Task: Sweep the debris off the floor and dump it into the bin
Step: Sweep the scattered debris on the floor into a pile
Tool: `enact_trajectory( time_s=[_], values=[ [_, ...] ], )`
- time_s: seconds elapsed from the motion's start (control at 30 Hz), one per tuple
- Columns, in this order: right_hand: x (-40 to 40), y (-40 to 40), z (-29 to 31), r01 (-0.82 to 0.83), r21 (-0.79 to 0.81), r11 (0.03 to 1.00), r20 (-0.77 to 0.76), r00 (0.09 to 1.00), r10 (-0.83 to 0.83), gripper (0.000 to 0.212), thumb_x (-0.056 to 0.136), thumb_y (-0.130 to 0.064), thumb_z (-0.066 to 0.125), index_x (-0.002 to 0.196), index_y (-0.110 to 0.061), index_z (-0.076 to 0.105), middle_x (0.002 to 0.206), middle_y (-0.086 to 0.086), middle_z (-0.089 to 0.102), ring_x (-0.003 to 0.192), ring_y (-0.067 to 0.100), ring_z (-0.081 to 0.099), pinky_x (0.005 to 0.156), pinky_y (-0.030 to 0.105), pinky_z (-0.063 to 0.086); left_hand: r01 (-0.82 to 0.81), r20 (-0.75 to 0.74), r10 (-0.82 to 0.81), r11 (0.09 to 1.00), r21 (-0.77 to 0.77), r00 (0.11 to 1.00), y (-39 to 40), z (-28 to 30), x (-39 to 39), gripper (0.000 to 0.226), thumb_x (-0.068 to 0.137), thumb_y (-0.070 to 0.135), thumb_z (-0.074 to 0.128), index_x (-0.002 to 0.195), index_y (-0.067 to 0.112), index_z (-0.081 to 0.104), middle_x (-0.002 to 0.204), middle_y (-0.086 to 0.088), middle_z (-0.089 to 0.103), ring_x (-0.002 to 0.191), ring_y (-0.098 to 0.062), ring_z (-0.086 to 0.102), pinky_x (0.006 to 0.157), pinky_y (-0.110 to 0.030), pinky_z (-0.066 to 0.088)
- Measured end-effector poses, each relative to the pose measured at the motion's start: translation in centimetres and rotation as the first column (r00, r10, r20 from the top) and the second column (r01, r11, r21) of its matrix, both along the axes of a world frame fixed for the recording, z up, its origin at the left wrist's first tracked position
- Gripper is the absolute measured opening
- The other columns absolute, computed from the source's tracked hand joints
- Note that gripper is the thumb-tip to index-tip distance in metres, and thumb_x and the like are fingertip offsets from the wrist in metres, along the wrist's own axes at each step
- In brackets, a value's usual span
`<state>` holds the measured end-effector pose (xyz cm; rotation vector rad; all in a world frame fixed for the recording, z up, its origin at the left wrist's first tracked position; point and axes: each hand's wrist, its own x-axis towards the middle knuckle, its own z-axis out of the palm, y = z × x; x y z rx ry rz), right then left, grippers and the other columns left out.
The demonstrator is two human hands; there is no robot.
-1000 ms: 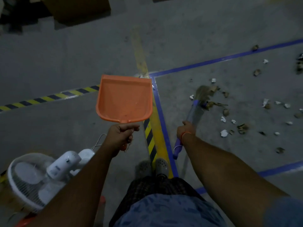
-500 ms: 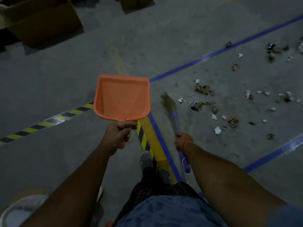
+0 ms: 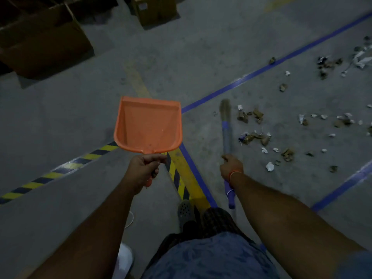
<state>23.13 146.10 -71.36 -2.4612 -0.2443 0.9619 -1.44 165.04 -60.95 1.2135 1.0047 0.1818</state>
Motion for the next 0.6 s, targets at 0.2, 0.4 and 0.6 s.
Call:
enact_trajectory(
  time_s=[0.2,0.4,0.6],
  values=[
    [0.6,4.7,-0.5,-0.186,0.009,0.982,-0.122,0.975,0.186,0.046,0.084,-0.006,0.056,0.127,-0.019,0.064,0.124,0.014,0.065,0.099,0.034,0.066,0.084,0.033,0.057,0.059,-0.013,-0.059,0.998,0.002,0.998,3.5,0.2,3.6,0.026,0.100,-0.005,0.048,0.108,0.001,0.072,0.065,-0.004,0.063,0.043,-0.008,0.042,0.038,-0.014,0.027],
    [7.5,8.2,-2.1,-0.002,-0.072,0.997,-0.146,0.989,-0.009,0.040,0.084,-0.010,0.058,0.123,-0.015,0.066,0.127,0.015,0.063,0.108,0.036,0.064,0.093,0.039,0.054,0.062,-0.041,-0.061,0.998,0.022,0.997,9.0,0.0,9.1,0.027,0.098,-0.005,0.050,0.107,0.005,0.074,0.076,-0.008,0.067,0.046,-0.009,0.043,0.043,-0.016,0.025],
    [17.6,11.8,-0.5,0.241,-0.127,0.962,-0.007,0.970,-0.244,0.038,0.093,-0.019,0.055,0.129,-0.008,0.057,0.136,0.010,0.057,0.126,0.028,0.052,0.099,0.027,0.042,0.082,-0.043,-0.081,0.997,0.012,0.996,14.8,0.4,17.0,0.029,0.098,-0.008,0.047,0.108,0.003,0.072,0.093,-0.012,0.069,0.048,-0.008,0.045,0.041,-0.016,0.029]
  ],
)
